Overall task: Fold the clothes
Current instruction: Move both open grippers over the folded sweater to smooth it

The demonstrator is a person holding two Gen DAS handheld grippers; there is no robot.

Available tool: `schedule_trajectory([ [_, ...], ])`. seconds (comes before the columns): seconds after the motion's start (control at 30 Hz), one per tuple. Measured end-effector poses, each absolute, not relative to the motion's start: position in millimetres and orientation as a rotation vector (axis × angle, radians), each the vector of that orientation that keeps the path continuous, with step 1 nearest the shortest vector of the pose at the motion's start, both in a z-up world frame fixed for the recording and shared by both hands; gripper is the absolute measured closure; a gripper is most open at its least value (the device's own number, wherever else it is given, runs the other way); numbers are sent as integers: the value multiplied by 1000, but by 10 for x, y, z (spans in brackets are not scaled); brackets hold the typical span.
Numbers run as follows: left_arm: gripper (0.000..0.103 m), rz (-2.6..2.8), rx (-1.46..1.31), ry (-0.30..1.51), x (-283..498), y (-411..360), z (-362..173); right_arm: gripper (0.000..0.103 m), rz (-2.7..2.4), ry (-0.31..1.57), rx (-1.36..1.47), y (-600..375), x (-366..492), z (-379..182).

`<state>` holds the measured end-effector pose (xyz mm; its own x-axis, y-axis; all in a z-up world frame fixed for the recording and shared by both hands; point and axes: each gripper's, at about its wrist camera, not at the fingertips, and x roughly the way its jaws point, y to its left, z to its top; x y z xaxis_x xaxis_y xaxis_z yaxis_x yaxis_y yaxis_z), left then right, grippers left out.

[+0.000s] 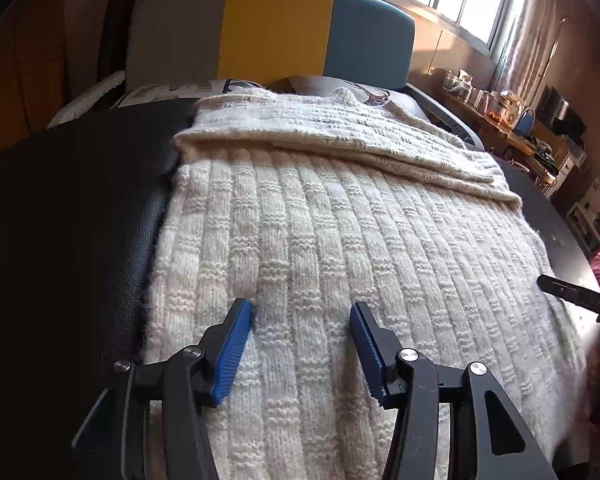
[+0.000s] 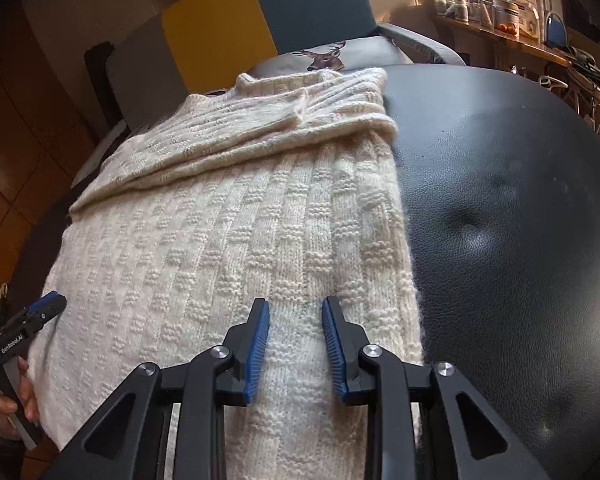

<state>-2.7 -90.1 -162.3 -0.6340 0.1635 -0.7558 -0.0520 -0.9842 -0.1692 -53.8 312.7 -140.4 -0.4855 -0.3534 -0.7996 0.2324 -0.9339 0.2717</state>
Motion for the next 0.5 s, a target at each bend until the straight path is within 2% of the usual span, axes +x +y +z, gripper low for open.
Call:
schedule_trajectory([
  [0.17,50,2705,-1283,-294,47,-1068,-1562,75,-2393,-144,1324,3158,-476,-1377],
  [0.33,50,2692,-1232,-403,240,-1362,-1319,76,-2311,-482,1325,3717,-520,-1235],
  [0.5,50,2702,-1287,-524,586,-1731,-1408,76,-2167,-762,1384,4320,-214,-1454],
])
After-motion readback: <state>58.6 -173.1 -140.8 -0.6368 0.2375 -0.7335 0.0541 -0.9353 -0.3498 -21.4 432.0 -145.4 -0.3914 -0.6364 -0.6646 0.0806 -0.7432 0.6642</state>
